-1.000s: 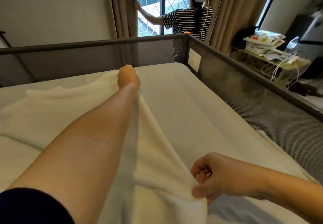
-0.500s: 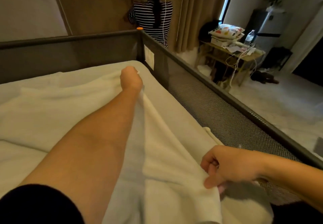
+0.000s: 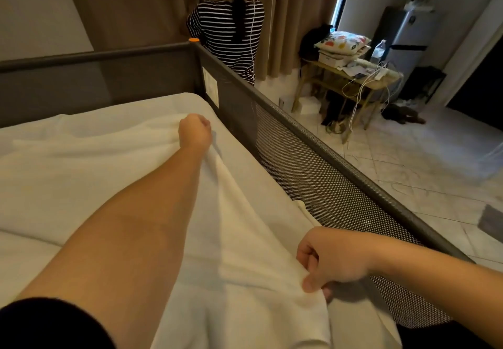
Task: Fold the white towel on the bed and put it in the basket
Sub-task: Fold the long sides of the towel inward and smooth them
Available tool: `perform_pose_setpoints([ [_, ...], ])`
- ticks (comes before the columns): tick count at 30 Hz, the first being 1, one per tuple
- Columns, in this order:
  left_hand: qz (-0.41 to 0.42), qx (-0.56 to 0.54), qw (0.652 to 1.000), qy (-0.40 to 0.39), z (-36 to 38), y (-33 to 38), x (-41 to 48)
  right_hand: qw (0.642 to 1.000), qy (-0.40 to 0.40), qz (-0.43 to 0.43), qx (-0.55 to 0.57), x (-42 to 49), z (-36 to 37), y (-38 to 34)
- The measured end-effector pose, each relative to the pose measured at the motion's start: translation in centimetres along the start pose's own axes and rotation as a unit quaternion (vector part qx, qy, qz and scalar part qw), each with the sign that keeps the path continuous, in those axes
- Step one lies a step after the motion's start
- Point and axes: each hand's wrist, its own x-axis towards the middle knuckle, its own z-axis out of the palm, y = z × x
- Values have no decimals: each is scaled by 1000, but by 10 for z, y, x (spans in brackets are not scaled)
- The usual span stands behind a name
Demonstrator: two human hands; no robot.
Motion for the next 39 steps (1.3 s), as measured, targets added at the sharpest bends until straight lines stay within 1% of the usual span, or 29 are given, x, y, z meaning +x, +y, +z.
perform_pose_setpoints([
  [2, 3, -8, 998, -67, 5, -4, -5, 1000, 4, 8, -10, 2, 3, 1],
  [4, 7, -6, 995, -100, 6, -5, -11, 1000, 15, 13, -19, 3, 5, 0],
  [7, 18, -7, 993, -114, 2, -4, -17, 994, 77, 4, -72, 4, 5, 0],
  [9, 31, -3, 992, -123, -4, -5, -20, 992, 104, -10, -69, 5, 5, -1],
  [12, 48, 2, 991, -128, -18, -8, -23, 989, 126, -26, -66, 5, 6, -4],
  [20, 63, 20, 993, -101, -73, -26, -32, 981, 162, -78, -71, -2, 5, -26],
  [26, 48, 35, 997, -58, -137, -58, -41, 974, 154, -129, -108, -6, 12, -58],
  [33, 26, 57, 998, -13, -238, -119, -53, 961, 138, -199, -130, -5, 49, -125],
  [39, -7, 76, 997, 12, -329, -194, -46, 957, 107, -233, -137, -1, 96, -209],
])
